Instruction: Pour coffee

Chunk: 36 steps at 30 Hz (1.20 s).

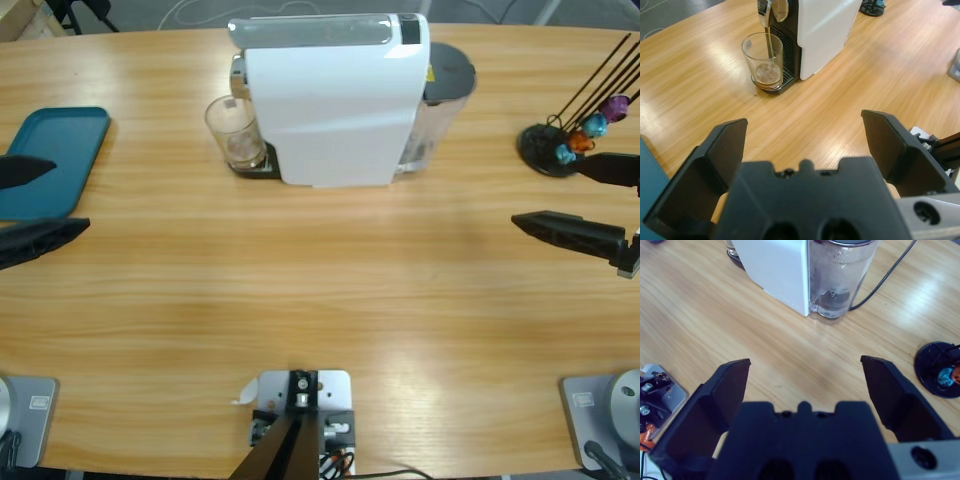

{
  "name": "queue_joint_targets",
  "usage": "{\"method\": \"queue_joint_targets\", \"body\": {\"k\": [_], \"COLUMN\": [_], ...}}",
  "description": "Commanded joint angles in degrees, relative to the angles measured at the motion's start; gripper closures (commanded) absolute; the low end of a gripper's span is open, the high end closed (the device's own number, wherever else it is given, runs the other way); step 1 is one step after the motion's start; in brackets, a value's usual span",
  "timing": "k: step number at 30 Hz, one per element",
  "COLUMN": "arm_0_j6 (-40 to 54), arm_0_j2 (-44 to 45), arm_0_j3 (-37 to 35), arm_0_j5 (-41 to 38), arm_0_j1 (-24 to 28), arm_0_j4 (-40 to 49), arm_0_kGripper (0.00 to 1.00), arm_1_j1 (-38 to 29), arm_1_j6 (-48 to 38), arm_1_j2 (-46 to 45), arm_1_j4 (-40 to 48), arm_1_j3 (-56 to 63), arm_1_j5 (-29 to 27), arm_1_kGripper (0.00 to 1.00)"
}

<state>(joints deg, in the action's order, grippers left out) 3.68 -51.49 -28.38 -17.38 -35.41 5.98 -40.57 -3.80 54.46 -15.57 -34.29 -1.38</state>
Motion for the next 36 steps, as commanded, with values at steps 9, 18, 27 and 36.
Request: {"method": "queue_joint_targets", "body": {"k": [9,18,27,36], "arm_0_j6": [3.7,3.5,2.8,2.2], "arm_0_j2": [-0.5,-3.6,-3.3,-3.1], "arm_0_j3": [2.5,2.4,2.5,2.7], "arm_0_j5": [-2.1,-1.7,-1.9,-2.3], "arm_0_j1": [-3.5,-3.6,-3.6,-3.6], "arm_0_j4": [-1.7,-1.9,-1.9,-2.5], "arm_0_kGripper": [0.000,0.000,0.000,0.000], "arm_1_j1": [0.7,0.7,0.7,0.7], "arm_1_j6": [-2.0,-2.0,-5.7,-4.2], "arm_1_j2": [-0.2,1.4,2.1,2.0], "arm_1_j4": [1.9,2.5,3.2,5.5], "arm_1_j3": [3.4,3.3,3.4,4.3], "arm_1_j5": [-1.0,-0.7,-0.6,-0.4], "arm_1_kGripper": [0.000,0.000,0.000,0.000]}}
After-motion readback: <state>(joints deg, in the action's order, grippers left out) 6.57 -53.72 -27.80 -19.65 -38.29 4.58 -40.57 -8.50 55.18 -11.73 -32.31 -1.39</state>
